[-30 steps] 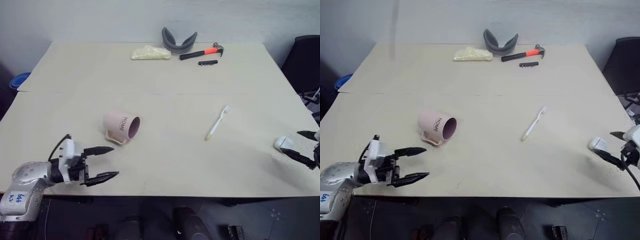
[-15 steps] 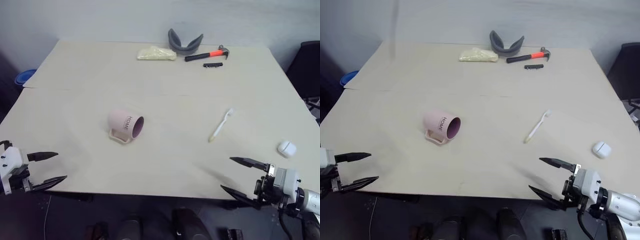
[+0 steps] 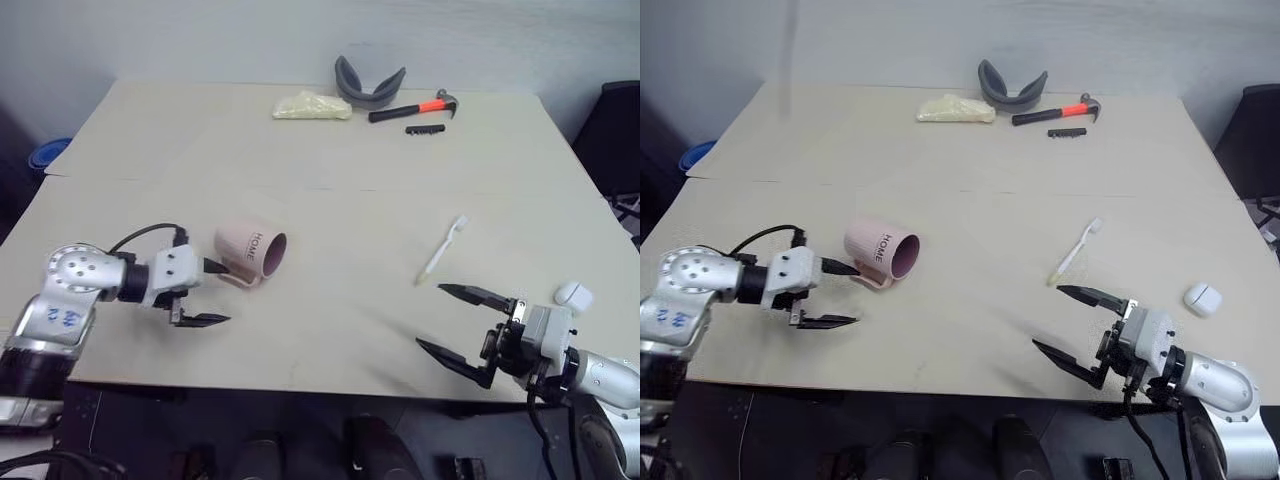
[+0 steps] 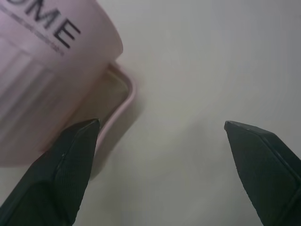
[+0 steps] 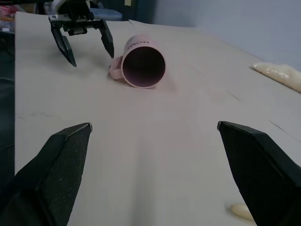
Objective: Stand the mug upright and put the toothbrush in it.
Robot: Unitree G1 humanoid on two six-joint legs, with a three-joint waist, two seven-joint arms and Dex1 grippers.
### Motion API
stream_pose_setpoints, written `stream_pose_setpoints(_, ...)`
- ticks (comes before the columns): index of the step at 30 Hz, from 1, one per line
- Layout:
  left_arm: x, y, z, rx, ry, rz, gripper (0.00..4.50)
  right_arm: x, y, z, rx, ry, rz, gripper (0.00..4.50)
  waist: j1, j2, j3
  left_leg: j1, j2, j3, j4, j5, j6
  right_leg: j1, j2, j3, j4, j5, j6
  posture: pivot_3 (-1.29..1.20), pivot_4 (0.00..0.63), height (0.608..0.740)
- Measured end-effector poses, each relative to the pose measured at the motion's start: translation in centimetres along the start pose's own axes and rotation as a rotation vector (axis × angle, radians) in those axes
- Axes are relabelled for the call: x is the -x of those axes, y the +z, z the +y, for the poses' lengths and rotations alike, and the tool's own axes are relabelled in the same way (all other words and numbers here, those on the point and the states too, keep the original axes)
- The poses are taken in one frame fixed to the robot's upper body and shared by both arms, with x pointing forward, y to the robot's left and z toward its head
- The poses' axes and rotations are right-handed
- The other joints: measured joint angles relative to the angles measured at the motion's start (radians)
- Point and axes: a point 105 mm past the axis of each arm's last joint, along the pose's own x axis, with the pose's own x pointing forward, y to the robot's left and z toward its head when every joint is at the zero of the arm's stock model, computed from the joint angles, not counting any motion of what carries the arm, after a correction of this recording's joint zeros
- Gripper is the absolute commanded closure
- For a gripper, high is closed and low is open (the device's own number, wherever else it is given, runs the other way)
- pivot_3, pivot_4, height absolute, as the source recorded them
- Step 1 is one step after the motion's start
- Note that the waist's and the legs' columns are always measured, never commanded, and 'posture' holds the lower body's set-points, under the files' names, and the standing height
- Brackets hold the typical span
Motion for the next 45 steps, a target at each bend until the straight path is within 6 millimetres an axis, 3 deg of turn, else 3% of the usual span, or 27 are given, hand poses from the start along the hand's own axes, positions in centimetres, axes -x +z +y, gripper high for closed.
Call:
stream_pose_setpoints(4, -1.3, 0.0, 0.8, -0.033, -0.046, 0.034, 0.76, 0.1, -0.1, 0.2, -0.019, -0.036, 0.003, 0.0, 0.006, 0.0, 0.0, 0.0, 0.0, 0.0, 0.002, 0.0, 0.0, 0.0, 0.0, 0.0, 0.0, 0.0, 0.0, 0.0, 0.15, 0.74)
stream_pose_setpoints(10, -3.5, 1.1, 3.2, -0.119, -0.072, 0.07, 2.56, -0.2, -0.2, 0.3, -0.038, -0.06, -0.002, 0.0, 0.016, 0.0, 0.0, 0.0, -0.002, 0.0, 0.006, 0.0, 0.001, 0.003, 0.002, -0.001, 0.001, 0.002, 0.003, 0.0, 0.15, 0.74)
stream_pose_setpoints(17, -4.5, 1.6, 3.4, -0.187, -0.169, 0.083, 4.47, -0.2, -0.3, 0.1, -0.035, -0.091, 0.0, 0.0, 0.025, 0.002, -0.001, 0.001, -0.002, 0.001, 0.007, 0.0, 0.002, 0.003, 0.003, -0.001, 0.002, 0.002, 0.003, 0.0, 0.15, 0.74)
stream_pose_setpoints(21, -5.9, 4.3, 3.2, -0.184, -0.184, -0.115, 4.49, 0.7, -0.7, 0.0, -0.04, -0.133, 0.029, 0.0, 0.038, 0.002, -0.002, -0.002, -0.003, 0.0, 0.009, -0.001, 0.004, 0.003, 0.001, -0.001, 0.001, 0.002, 0.004, 0.0, 0.15, 0.74)
stream_pose_setpoints(24, -7.7, 8.6, 0.5, -0.144, -0.312, -0.455, 4.49, 1.4, -0.9, 0.0, -0.038, -0.159, 0.045, 0.0, 0.039, 0.002, -0.001, -0.006, -0.003, 0.0, 0.011, -0.002, 0.005, 0.002, -0.001, -0.001, 0.001, 0.003, 0.007, 0.0, 0.15, 0.74)
stream_pose_setpoints(27, -9.1, 11.8, -1.4, -0.108, -0.375, -0.68, 4.49, 2.1, -0.5, -1.0, -0.003, -0.213, 0.052, 0.0, 0.032, 0.002, -0.001, -0.007, -0.002, 0.0, 0.012, -0.002, 0.005, 0.001, -0.002, -0.001, 0.0, 0.004, 0.009, 0.0, 0.15, 0.74)
stream_pose_setpoints(32, -11.3, 14.7, -2.0, -0.014, -0.331, -0.899, 4.49, 2.9, -0.1, -2.1, 0.042, -0.269, 0.054, 0.0, 0.028, 0.002, -0.001, -0.003, -0.003, 0.003, 0.012, -0.002, 0.005, 0.003, 0.004, 0.001, -0.001, 0.004, 0.009, 0.0, 0.15, 0.74)
stream_pose_setpoints(35, -14.7, 13.6, -3.6, 0.108, -0.329, -0.897, 4.49, 2.8, 0.4, -2.6, 0.076, -0.273, 0.039, 0.0, 0.028, 0.002, -0.001, -0.002, -0.004, 0.003, 0.012, -0.002, 0.006, 0.003, 0.004, 0.002, -0.002, 0.004, 0.009, 0.0, 0.15, 0.74)
stream_pose_setpoints(36, -15.4, 12.9, -4.1, 0.144, -0.337, -0.881, 4.23, 2.9, 0.5, -2.7, 0.084, -0.274, 0.044, 0.0, 0.027, 0.002, -0.001, -0.002, -0.004, 0.004, 0.012, -0.002, 0.006, 0.002, 0.005, 0.003, -0.002, 0.004, 0.009, 0.0, 0.15, 0.74)
stream_pose_setpoints(39, -15.5, 12.0, -3.6, 0.202, -0.29, -0.869, 3.39, 3.3, 0.8, -3.3, 0.113, -0.278, 0.059, 0.0, 0.027, 0.002, -0.001, -0.002, -0.003, 0.004, 0.012, -0.002, 0.006, 0.002, 0.005, 0.003, -0.001, 0.005, 0.009, 0.0, 0.15, 0.74)
stream_pose_setpoints(45, -14.0, 10.1, -1.9, 0.245, -0.181, -0.849, 1.61, 3.1, 1.1, -3.5, 0.121, -0.279, 0.05, 0.0, 0.03, 0.002, -0.001, -0.002, -0.002, 0.004, 0.012, -0.002, 0.006, 0.002, 0.004, 0.002, -0.001, 0.004, 0.009, 0.0, 0.15, 0.74)
